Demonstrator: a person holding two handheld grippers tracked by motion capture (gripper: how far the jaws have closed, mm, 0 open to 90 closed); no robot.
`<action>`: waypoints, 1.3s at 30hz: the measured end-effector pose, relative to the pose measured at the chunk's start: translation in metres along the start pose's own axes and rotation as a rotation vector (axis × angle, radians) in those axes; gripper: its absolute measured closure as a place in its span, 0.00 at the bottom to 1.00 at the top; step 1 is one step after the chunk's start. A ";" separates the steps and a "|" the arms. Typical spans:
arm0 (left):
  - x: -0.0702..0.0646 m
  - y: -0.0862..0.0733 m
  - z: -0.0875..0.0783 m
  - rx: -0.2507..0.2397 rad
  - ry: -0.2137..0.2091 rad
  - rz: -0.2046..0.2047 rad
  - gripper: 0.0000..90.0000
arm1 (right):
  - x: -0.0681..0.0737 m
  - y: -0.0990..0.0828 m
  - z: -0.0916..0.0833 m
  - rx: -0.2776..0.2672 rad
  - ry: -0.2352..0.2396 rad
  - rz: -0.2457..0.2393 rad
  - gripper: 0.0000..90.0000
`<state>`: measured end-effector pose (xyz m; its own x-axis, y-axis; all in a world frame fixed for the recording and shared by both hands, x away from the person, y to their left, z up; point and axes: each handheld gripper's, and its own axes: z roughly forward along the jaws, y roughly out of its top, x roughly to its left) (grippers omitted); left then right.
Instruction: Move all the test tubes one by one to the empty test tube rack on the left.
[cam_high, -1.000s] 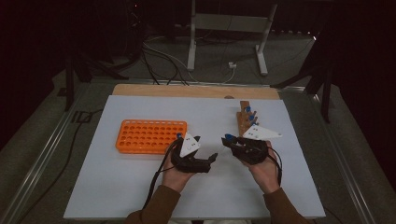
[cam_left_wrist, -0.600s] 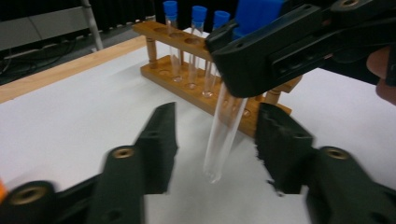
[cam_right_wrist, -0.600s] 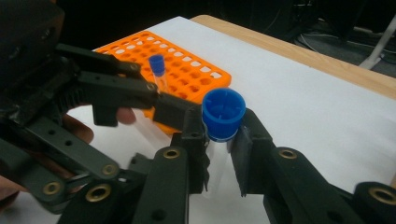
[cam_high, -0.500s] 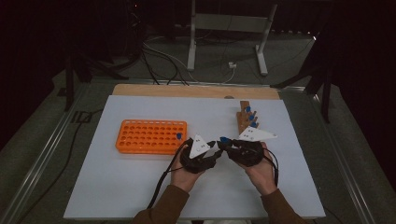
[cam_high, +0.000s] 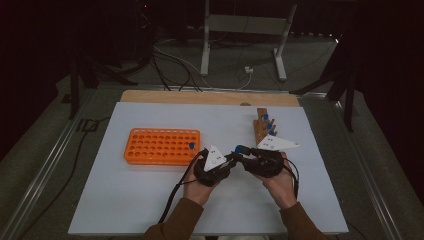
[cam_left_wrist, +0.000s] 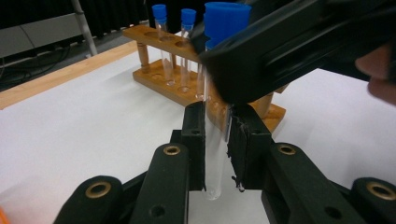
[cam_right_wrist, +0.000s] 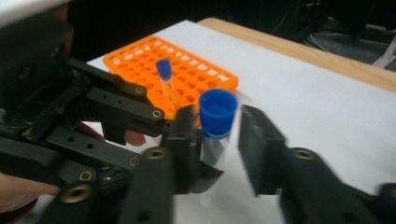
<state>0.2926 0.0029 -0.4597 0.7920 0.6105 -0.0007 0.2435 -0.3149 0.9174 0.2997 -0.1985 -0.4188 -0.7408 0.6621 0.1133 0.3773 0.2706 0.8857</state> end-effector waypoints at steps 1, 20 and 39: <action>0.001 0.000 -0.001 -0.002 0.005 -0.003 0.87 | -0.001 0.001 -0.002 -0.007 -0.001 0.006 0.61; 0.030 -0.002 -0.043 -0.046 0.067 -0.076 0.87 | -0.028 0.003 -0.026 -0.058 -0.161 0.040 0.02; 0.059 -0.018 -0.078 -0.075 0.130 -0.138 0.87 | -0.043 0.002 -0.039 -0.090 -0.200 0.079 0.00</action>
<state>0.2911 0.1008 -0.4455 0.6741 0.7342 -0.0812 0.2981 -0.1698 0.9393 0.3101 -0.2535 -0.4044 -0.5832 0.8061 0.1002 0.3716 0.1551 0.9153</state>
